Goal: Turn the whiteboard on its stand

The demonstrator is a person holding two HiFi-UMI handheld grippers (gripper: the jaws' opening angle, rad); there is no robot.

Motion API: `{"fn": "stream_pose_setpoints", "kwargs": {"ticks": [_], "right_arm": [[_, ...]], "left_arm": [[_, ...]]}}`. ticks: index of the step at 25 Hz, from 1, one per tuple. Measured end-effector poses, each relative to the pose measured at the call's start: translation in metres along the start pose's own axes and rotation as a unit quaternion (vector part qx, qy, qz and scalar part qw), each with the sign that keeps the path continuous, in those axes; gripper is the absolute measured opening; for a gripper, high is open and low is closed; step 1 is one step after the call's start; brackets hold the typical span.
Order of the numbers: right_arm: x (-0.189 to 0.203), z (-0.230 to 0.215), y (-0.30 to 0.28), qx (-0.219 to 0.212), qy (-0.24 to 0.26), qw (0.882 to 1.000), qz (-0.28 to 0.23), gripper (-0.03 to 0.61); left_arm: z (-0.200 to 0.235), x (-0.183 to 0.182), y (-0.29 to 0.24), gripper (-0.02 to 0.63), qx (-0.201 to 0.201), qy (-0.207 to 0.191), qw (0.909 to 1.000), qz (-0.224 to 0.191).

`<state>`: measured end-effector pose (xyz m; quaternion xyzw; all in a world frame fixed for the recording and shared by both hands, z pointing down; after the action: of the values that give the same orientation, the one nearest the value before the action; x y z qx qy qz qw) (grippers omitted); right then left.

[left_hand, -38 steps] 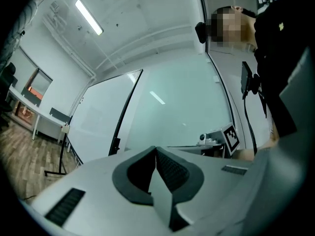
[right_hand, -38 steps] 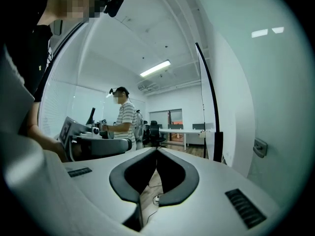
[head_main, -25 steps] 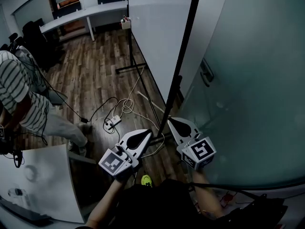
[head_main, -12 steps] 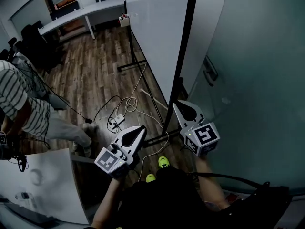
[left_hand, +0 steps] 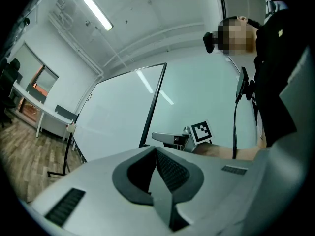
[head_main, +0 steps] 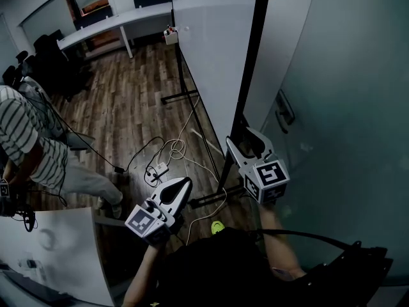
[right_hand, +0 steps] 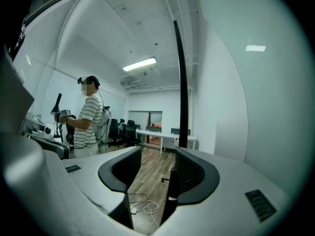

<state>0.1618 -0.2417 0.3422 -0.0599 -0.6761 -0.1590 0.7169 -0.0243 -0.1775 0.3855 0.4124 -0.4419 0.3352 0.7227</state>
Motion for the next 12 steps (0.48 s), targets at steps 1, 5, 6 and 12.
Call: {"fn": "stream_pose_setpoints", "kwargs": {"ticks": [1, 5, 6, 12], "right_arm": [[0.000, -0.002, -0.002, 0.001, 0.003, 1.000, 0.001, 0.198], [0.000, -0.015, -0.013, 0.004, 0.011, 1.000, 0.008, 0.229], [0.000, -0.018, -0.017, 0.004, 0.012, 1.000, 0.009, 0.229], [-0.001, -0.035, -0.038, 0.005, 0.018, 1.000, 0.022, 0.230]], "left_arm": [[0.001, 0.001, -0.001, -0.012, -0.001, 0.001, 1.0000, 0.002], [0.004, 0.003, -0.006, -0.012, -0.007, 0.004, 1.0000, -0.001], [0.005, 0.003, -0.008, -0.012, -0.008, 0.004, 1.0000, -0.001], [0.010, 0.005, -0.013, -0.012, -0.018, 0.007, 0.9998, 0.000]]}}
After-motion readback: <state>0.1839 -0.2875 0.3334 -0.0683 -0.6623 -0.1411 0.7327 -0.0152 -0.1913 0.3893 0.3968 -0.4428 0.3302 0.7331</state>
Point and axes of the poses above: the fingertips, and each gripper's own axes: y backward along the fingers, z to its left, x out of its underside, the point moved 3 cm from there along y, backward along the fingers, and after that the axes turned 11 degrees about -z, right-handed, at the moved point
